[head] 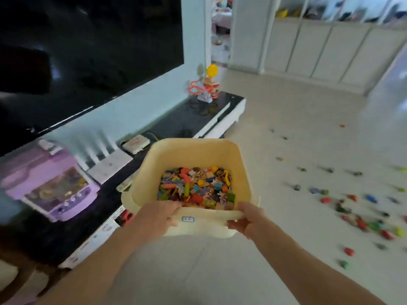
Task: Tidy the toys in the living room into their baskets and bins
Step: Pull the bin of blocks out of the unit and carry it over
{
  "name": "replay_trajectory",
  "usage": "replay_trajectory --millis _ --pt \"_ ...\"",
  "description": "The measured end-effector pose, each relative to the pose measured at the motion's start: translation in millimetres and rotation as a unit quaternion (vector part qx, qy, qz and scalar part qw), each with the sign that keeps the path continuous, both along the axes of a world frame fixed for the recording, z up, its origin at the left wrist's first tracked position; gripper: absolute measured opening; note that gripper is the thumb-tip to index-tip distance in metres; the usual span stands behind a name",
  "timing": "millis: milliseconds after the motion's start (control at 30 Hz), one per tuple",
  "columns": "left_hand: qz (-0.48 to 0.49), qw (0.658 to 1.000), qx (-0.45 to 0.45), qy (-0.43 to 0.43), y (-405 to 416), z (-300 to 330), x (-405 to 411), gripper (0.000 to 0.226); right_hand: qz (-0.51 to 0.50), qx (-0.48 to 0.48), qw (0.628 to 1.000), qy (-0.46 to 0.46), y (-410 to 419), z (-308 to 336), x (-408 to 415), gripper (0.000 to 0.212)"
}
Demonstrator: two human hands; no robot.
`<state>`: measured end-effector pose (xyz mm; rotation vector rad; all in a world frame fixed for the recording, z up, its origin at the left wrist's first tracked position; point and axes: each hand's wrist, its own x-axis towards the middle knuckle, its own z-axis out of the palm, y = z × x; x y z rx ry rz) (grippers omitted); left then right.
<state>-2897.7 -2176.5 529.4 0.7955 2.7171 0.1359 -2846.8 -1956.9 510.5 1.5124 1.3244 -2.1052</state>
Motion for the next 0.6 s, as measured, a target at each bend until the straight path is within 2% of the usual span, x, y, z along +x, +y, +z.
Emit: replay_trajectory --millis 133,267,467,600 --pt "-0.115 0.993 0.021 0.017 65.2 -0.1 -22.4 0.037 -0.133 -0.003 0.991 0.023 49.0 2.8 24.3 0.026" --pt "-0.231 0.972 0.046 0.01 138.3 -1.1 -26.9 0.031 -0.244 0.01 0.969 0.023 99.0 6.8 59.8 0.027" --pt "-0.329 0.944 0.035 -0.002 259.5 -8.7 -6.9 0.023 -0.331 0.016 0.944 -0.006 188.5 5.3 113.6 0.029" --pt "-0.343 0.939 0.018 -0.018 329.5 -17.6 8.9 0.022 -0.343 0.003 0.939 -0.017 253.7 -4.5 135.6 0.029"
